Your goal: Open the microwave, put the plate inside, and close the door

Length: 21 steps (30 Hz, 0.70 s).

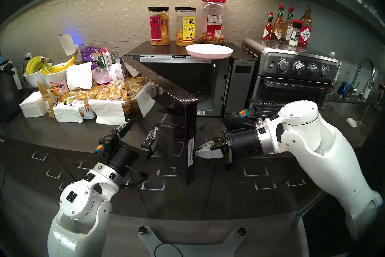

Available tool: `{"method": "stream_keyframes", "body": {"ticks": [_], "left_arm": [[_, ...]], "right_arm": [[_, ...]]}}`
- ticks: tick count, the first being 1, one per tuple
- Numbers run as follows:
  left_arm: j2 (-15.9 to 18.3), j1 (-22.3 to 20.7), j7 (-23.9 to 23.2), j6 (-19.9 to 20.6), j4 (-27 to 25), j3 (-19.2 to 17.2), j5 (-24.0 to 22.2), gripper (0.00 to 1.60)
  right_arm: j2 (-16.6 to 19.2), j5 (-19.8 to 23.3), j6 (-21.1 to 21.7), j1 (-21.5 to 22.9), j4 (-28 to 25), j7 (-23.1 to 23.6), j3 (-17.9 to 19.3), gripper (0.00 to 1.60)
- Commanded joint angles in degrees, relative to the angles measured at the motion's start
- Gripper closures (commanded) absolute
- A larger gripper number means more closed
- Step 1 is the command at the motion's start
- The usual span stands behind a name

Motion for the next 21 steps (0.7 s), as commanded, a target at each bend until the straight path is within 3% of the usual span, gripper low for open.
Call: {"method": "stream_keyframes", "body": {"ticks": [1,21], "left_arm": [[0.08,-0.22,-0.11,-0.04,-1.16,0.25,0.1,0.0],[0.14,-0.21,-0.03,-0.05,-1.17,0.29,0.08,0.0]], "right_arm": [[-0.06,0.37,-0.74,-0.59,-1.58,0.44,0.2,1.6],[1.15,-0.24,-1.31,-2.0,-1.41,0.32,1.47,1.6]]}}
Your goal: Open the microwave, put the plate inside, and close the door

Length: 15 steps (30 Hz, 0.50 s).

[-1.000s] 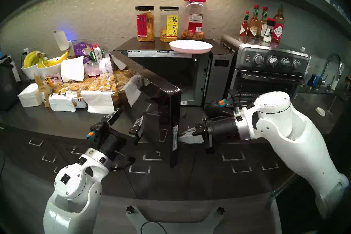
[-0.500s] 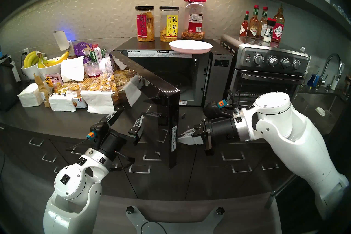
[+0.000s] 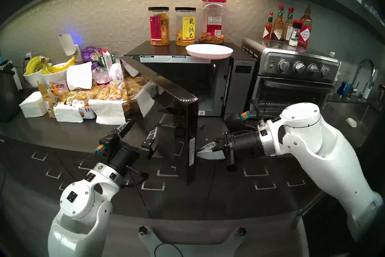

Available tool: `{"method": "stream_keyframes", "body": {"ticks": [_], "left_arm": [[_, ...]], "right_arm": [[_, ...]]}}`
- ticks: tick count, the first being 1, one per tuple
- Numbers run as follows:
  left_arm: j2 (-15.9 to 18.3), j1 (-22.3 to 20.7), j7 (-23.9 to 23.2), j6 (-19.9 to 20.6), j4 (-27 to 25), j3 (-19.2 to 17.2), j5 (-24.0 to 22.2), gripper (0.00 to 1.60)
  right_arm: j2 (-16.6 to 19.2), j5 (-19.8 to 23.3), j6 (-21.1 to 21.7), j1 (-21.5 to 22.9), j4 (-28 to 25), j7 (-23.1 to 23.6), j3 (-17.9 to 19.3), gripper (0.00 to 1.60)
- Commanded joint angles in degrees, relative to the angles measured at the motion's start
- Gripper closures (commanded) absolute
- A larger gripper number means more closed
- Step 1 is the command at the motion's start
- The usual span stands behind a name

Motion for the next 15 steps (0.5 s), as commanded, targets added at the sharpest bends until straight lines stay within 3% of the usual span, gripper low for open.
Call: {"method": "stream_keyframes", "body": {"ticks": [1,15], "left_arm": [[0.15,-0.1,-0.16,-0.06,-1.17,0.04,0.07,0.0],[0.16,-0.1,-0.16,-0.06,-1.17,0.04,0.07,0.0]], "right_arm": [[0.18,0.23,-0.19,-0.24,-1.09,0.19,0.33,1.6],[0.74,0.16,-0.69,-0.63,-0.81,0.66,0.72,1.6]]}}
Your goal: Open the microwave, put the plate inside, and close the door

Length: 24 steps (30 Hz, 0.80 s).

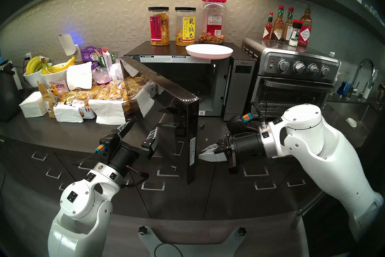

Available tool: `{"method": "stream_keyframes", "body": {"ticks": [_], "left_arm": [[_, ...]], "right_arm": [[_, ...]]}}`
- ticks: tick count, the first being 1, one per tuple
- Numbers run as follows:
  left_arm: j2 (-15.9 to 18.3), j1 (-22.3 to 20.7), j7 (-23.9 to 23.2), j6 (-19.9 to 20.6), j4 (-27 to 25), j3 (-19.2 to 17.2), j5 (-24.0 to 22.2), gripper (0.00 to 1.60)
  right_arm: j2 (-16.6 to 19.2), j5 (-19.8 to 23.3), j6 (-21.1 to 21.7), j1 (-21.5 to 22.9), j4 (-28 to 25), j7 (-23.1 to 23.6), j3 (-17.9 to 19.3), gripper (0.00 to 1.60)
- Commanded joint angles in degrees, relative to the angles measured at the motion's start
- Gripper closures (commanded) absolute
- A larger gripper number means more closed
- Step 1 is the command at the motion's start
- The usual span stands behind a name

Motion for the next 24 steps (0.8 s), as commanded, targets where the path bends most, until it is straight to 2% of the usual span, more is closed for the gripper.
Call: {"method": "stream_keyframes", "body": {"ticks": [1,24], "left_arm": [[0.15,-0.05,-0.14,-0.06,-1.17,-0.05,0.05,0.0],[0.16,-0.05,-0.13,-0.07,-1.17,-0.05,0.05,0.0]], "right_arm": [[-0.18,0.12,-0.39,0.34,-0.51,0.27,0.18,1.6],[-0.24,-0.11,-0.24,-1.26,-2.0,-0.22,0.23,1.6]]}}
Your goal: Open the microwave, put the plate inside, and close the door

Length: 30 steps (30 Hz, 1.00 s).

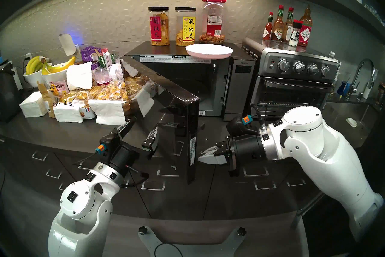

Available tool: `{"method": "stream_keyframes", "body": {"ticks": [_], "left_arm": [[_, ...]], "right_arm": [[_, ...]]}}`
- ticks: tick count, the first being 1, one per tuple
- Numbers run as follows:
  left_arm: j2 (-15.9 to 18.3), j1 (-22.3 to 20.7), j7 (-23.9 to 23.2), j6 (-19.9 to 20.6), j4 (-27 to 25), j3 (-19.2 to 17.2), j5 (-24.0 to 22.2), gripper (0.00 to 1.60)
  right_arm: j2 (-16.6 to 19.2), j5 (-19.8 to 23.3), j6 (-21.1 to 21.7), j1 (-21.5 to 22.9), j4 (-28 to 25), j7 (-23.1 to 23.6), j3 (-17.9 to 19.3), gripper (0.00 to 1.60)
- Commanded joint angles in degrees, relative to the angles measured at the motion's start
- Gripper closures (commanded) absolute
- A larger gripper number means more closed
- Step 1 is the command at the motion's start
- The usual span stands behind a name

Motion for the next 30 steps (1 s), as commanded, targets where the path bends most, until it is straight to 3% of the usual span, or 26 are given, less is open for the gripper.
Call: {"method": "stream_keyframes", "body": {"ticks": [1,30], "left_arm": [[0.15,-0.03,-0.12,-0.07,-1.17,-0.08,0.06,0.0],[0.12,-0.03,-0.16,-0.06,-1.17,-0.09,0.07,0.0]], "right_arm": [[-0.38,-0.06,-0.04,-0.09,-1.14,-0.34,0.02,1.6],[-1.01,-0.89,-0.55,1.33,1.18,-0.21,-1.8,1.6]]}}
